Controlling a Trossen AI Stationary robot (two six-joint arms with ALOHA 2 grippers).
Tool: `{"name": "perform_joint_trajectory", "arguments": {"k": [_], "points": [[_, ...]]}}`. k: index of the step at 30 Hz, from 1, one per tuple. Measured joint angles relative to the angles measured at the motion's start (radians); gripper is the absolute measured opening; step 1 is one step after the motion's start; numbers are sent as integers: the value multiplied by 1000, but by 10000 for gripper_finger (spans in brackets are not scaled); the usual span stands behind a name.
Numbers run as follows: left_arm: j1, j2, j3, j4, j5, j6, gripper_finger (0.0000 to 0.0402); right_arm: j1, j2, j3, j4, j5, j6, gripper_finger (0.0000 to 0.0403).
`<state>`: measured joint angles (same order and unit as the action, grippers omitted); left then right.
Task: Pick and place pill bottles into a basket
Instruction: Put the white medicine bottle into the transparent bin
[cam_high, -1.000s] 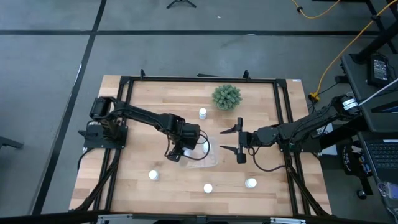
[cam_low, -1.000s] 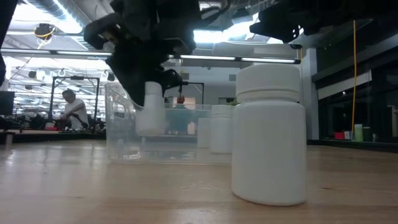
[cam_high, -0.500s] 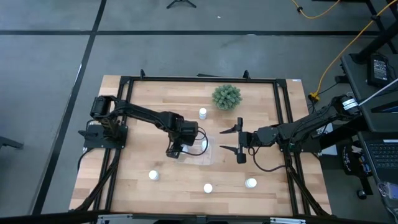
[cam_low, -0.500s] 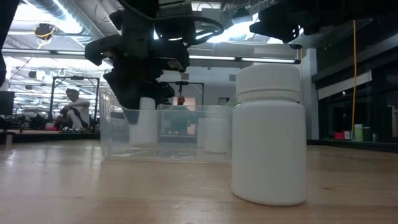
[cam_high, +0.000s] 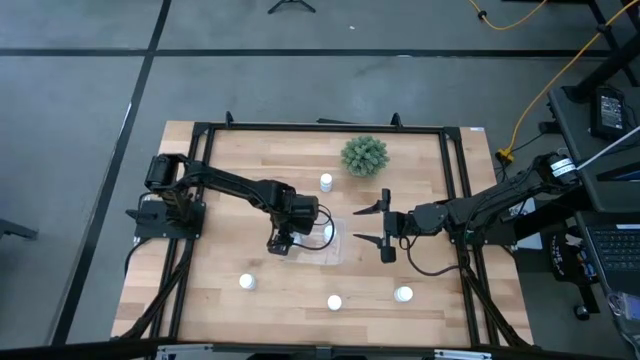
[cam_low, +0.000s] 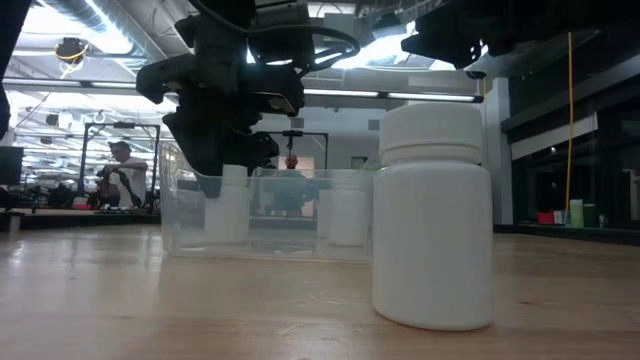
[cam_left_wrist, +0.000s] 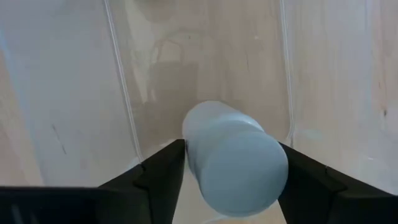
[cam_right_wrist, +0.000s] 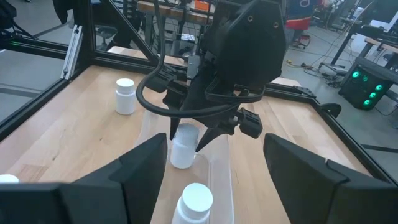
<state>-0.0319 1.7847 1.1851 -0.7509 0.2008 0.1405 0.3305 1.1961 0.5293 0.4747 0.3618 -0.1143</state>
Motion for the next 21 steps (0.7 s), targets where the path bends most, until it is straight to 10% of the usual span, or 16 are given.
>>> {"name": "perform_joint_trajectory", "arguments": {"k": [21], "points": [[-19,0,106,-116,3,-16,262,0,0,0,0,0,-3,271]]}}
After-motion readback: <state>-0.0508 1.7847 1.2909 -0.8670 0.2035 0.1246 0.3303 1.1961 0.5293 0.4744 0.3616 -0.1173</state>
